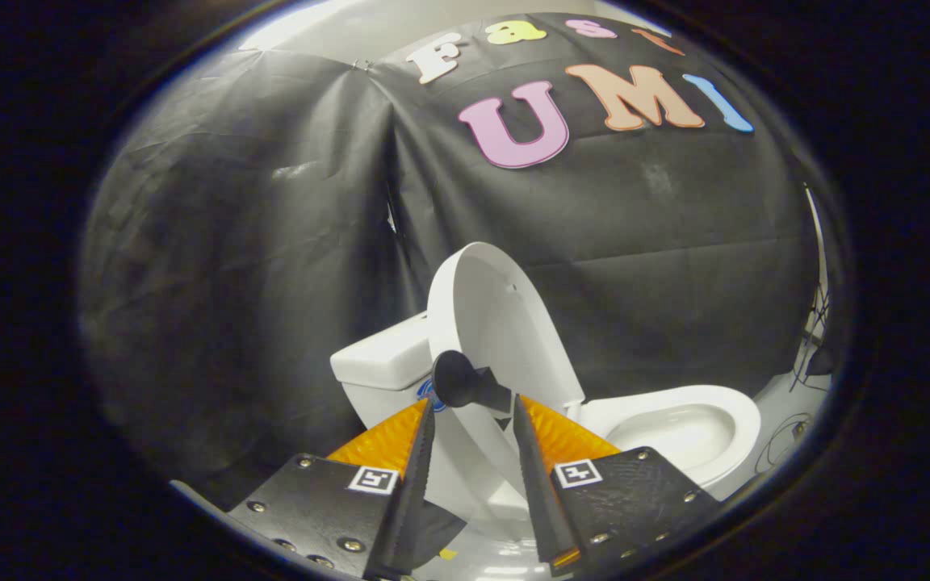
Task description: Open the toilet lid.
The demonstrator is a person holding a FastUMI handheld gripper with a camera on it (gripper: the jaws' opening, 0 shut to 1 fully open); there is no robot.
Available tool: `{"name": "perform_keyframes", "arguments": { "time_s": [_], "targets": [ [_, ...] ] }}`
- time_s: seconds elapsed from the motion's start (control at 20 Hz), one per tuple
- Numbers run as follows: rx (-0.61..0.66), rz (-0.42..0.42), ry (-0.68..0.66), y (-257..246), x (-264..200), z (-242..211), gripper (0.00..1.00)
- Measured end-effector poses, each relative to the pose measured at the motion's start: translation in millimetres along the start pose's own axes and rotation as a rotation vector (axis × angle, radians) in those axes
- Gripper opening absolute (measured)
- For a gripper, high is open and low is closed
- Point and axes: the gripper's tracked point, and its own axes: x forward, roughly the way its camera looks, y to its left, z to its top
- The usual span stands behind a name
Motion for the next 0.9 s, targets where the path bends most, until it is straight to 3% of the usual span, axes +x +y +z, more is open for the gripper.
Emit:
{"name": "perform_keyframes", "arguments": {
  "time_s": [0.05, 0.25, 0.35, 0.45, 0.6, 0.9],
  "targets": [
    [-0.007, -0.009, -0.003, -4, -4, 5, 0.62],
    [-0.021, -0.037, -0.022, -24, -21, 23, 0.7],
    [-0.038, -0.059, -0.029, -35, -27, 31, 0.85],
    [-0.061, -0.076, -0.039, -45, -37, 40, 0.86],
    [-0.088, -0.083, -0.055, -55, -51, 51, 0.97],
    [-0.084, -0.136, -0.087, -90, -74, 67, 0.99]
  ]
}}
